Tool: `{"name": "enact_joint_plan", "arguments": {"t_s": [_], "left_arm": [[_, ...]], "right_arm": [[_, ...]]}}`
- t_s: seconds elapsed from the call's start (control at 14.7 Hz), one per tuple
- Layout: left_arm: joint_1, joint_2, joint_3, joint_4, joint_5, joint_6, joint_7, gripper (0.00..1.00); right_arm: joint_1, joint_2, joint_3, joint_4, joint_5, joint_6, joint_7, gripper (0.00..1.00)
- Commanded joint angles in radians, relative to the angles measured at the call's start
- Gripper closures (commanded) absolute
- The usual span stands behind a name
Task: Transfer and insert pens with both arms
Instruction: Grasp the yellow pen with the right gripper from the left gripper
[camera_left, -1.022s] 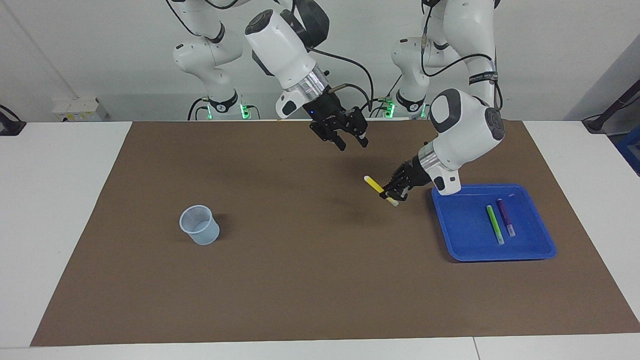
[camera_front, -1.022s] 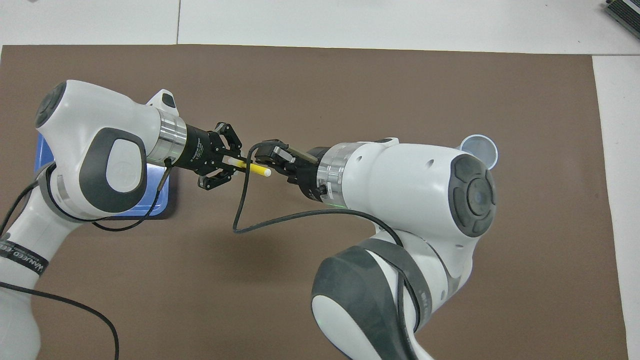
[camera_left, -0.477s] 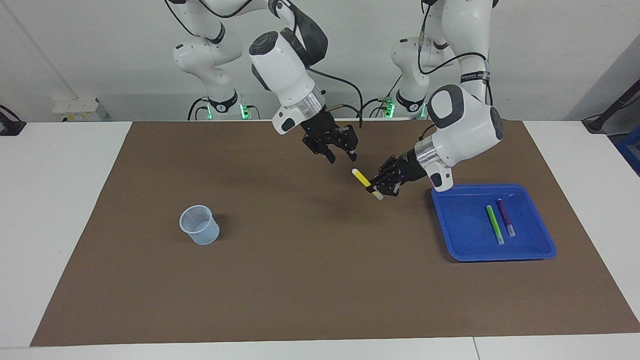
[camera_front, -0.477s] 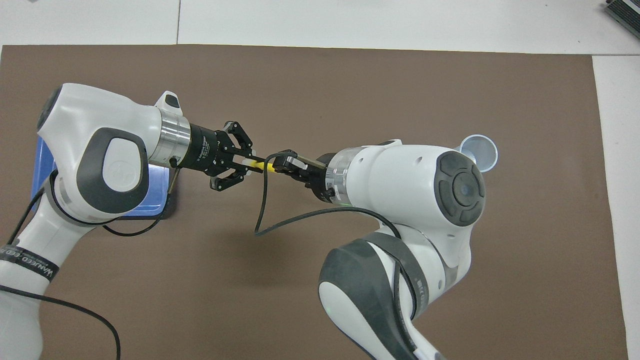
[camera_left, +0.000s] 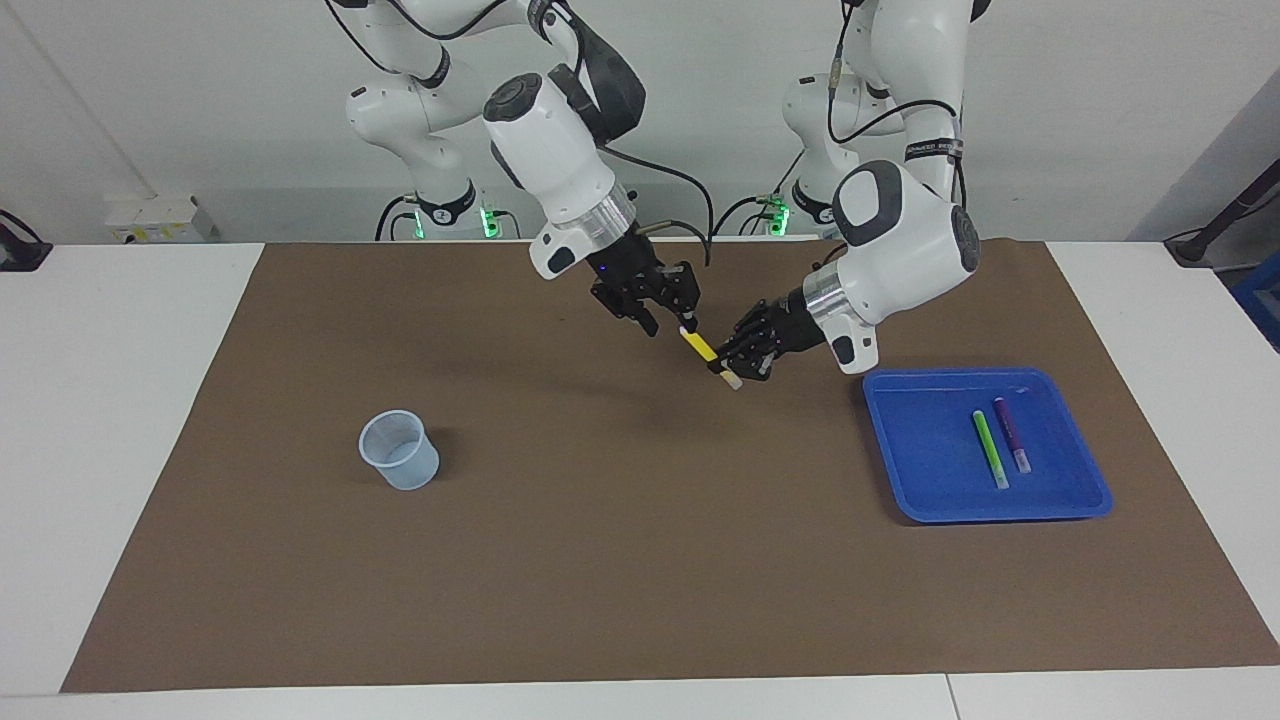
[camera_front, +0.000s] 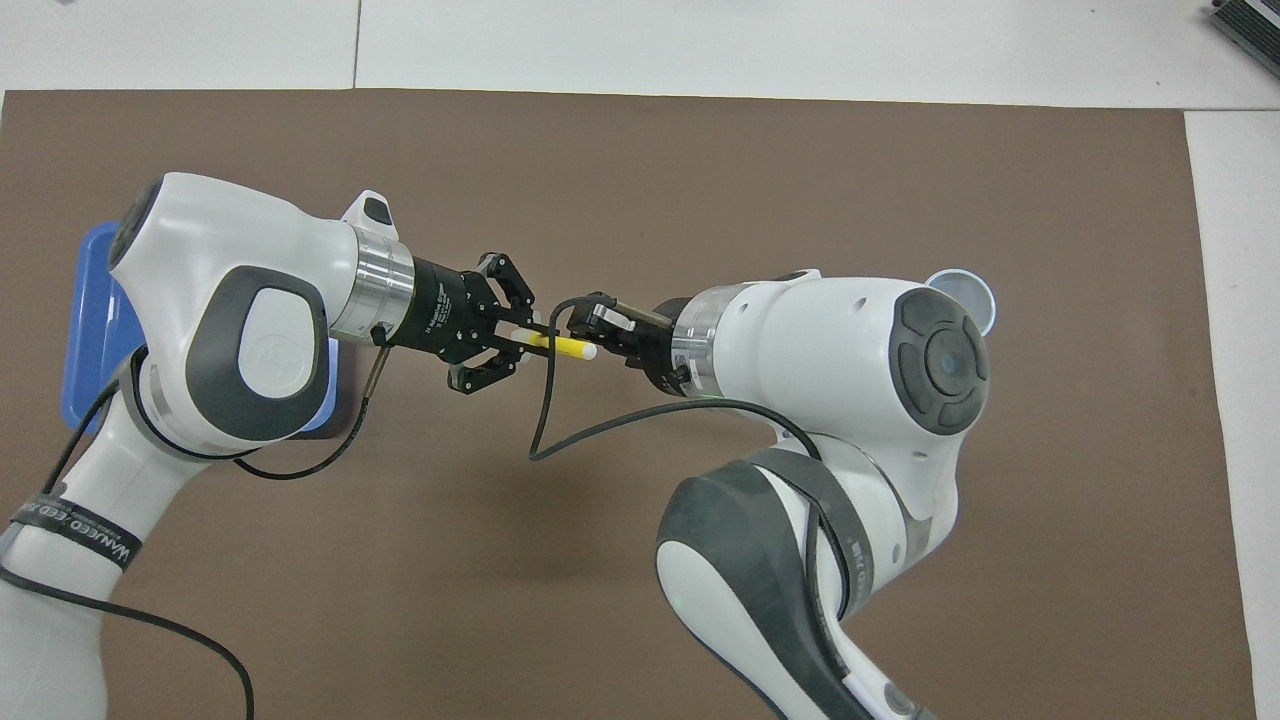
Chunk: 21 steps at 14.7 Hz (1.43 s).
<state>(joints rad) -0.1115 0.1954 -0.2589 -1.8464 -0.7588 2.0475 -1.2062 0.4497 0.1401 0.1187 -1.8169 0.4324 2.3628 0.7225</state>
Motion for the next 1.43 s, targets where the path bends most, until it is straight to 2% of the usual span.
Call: {"name": "enact_joint_plan", "arguments": {"t_s": [0.0,0.27,0.55,0.75,1.16,1.36], "left_arm": [[-0.033,-0.014,0.012,-0.008,-0.017,0.029,-0.041,1.0],[-0.034,-0.013,0.009,-0.005,-0.043,0.046,-0.069,1.0],[-0.034,-0.013,0.004,-0.005,-0.06,0.045,-0.072,1.0],[-0.034,-0.013,0.004,-0.005,-0.065,0.046,-0.073,1.0],[-0.034,-0.013,0.006,-0.007,-0.063,0.048,-0.069,1.0],[-0.034,-0.013,0.006,-0.007,-0.063,0.048,-0.072,1.0]], "right_arm": [[-0.005,-0.002,0.009,-0.01,-0.012,0.0,-0.003,0.39],[0.0,0.001,0.01,-0.012,-0.012,-0.002,-0.005,0.41],[0.0,0.007,0.01,-0.01,-0.012,0.001,-0.015,0.53],[0.0,0.016,0.009,-0.004,-0.012,0.006,-0.015,0.58],[-0.011,0.024,0.009,0.013,-0.012,0.009,-0.018,0.61],[-0.012,0.026,0.01,0.013,-0.012,0.009,-0.037,0.71]]}}
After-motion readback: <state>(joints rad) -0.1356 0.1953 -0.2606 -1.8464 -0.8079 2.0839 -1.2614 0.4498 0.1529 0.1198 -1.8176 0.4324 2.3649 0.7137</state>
